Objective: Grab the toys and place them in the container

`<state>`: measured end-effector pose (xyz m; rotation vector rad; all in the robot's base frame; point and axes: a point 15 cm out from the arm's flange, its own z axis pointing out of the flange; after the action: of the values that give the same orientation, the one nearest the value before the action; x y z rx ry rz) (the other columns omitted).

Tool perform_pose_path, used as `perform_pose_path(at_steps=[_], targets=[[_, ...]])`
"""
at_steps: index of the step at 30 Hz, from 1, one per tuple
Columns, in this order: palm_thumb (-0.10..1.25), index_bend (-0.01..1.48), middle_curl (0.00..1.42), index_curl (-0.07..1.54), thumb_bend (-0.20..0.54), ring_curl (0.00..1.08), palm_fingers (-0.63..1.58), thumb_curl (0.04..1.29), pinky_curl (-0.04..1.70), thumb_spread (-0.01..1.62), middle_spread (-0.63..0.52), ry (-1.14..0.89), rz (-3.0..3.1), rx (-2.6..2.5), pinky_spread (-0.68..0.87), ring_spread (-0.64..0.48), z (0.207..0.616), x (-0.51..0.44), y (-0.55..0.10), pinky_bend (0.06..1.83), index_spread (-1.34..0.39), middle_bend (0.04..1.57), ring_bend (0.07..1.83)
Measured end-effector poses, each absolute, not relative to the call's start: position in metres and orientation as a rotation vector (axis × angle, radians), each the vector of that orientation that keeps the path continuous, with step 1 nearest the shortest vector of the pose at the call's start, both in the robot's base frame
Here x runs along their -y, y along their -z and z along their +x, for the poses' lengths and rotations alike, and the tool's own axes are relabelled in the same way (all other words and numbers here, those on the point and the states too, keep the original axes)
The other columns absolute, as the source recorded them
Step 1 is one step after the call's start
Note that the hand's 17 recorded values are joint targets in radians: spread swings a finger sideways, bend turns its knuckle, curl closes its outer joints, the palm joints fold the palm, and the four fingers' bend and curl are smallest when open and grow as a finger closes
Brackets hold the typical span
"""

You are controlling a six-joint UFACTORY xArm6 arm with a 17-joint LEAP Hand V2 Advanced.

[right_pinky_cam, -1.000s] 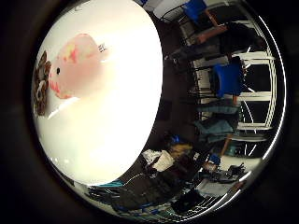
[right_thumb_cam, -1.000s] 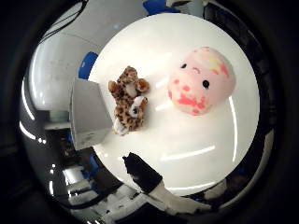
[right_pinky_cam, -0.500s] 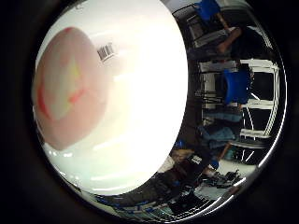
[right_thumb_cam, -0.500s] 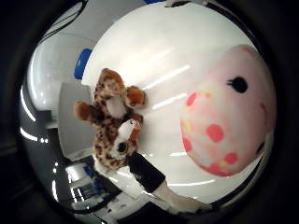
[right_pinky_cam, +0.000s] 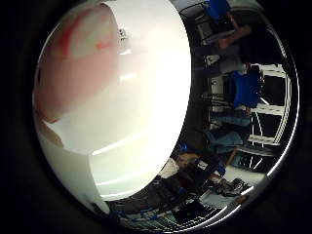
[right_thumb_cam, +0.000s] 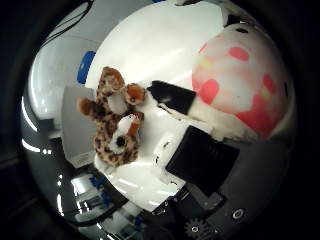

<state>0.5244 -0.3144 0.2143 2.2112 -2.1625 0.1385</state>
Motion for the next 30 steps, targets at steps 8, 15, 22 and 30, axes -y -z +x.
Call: perform_pose_path(at_steps=[8,15,22,30], targets=[[0.93,0.99,0.74,0.71,0.025,0.64,1.17,0.44,0.65,1.10,-0.18,-0.125,2.244,2.197,-0.25,-0.23,0.507,0.301,-0.262,1.33,-0.26,1.25,1.33],[1.02,1.10,0.75,0.77,-0.009,0.70,1.10,0.51,0.78,1.10,-0.14,-0.110,2.289,2.217,-0.20,-0.23,0.488,0.279,-0.313,1.35,-0.21,1.34,1.37],[1.03,1.11,0.74,0.78,-0.011,0.74,1.09,0.56,0.89,1.11,-0.13,-0.135,2.338,2.211,-0.18,-0.23,0.465,0.243,-0.371,1.30,-0.20,1.37,1.36],[1.03,1.12,0.73,0.77,-0.012,0.77,1.10,0.60,1.00,1.10,-0.13,-0.251,2.534,2.128,-0.19,-0.23,0.440,0.149,-0.461,1.23,-0.19,1.37,1.34]])
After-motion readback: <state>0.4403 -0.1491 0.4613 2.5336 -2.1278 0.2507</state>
